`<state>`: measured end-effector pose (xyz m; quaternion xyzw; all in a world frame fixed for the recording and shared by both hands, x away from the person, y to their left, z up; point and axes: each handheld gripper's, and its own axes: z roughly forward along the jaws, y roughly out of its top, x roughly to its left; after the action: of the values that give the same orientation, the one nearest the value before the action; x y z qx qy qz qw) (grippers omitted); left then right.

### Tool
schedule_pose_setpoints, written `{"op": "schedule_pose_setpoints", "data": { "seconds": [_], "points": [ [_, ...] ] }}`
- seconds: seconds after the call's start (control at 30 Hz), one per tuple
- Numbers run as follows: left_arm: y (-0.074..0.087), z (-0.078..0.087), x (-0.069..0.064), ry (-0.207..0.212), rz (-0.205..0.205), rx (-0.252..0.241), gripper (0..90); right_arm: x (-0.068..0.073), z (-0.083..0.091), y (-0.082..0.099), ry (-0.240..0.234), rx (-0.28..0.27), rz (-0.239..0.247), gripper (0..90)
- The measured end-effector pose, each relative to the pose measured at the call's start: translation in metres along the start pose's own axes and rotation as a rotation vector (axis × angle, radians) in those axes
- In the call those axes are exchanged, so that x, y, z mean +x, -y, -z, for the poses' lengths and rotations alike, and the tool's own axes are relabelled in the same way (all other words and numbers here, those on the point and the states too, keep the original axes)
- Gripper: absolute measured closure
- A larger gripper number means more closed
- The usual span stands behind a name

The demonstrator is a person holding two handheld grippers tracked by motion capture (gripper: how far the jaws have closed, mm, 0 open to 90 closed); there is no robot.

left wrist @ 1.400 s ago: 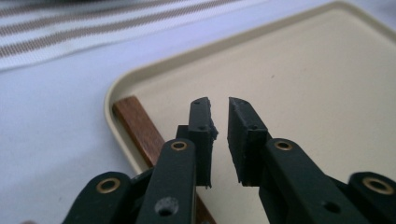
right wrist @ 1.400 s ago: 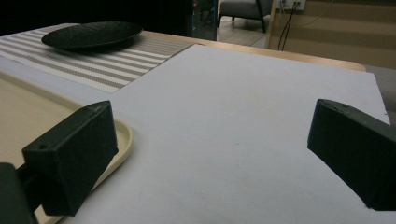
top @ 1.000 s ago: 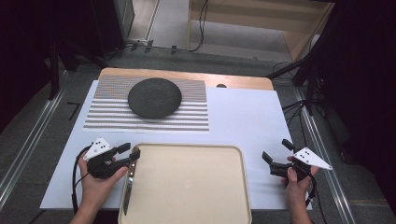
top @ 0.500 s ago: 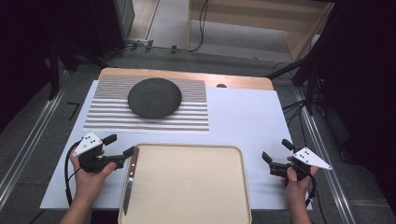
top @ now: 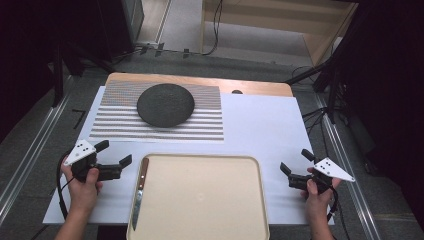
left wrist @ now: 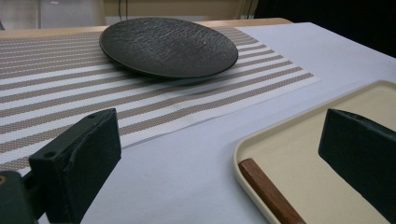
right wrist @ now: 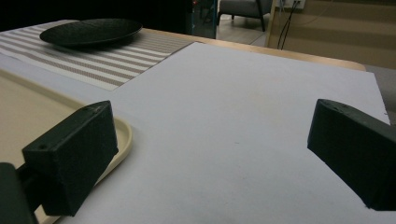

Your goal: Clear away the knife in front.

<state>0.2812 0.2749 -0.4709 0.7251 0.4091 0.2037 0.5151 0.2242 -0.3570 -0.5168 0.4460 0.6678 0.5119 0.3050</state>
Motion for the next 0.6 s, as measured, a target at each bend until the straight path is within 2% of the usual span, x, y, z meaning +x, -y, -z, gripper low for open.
{"op": "schedule_pose_setpoints", "data": {
  "seconds": [0.07,0.33,0.6],
  "points": [
    [0.001,0.003,0.005,-0.004,0.004,-0.004,0.0,0.000,0.000,0.000,0.000,0.000,-0.001,0.2],
    [0.005,0.012,0.025,-0.063,0.014,0.000,0.0,0.000,0.000,0.000,0.000,0.001,0.002,0.1],
    [0.009,0.022,0.044,-0.097,0.024,-0.006,0.0,0.000,0.000,0.000,0.001,0.002,0.002,0.2]
  ]
}}
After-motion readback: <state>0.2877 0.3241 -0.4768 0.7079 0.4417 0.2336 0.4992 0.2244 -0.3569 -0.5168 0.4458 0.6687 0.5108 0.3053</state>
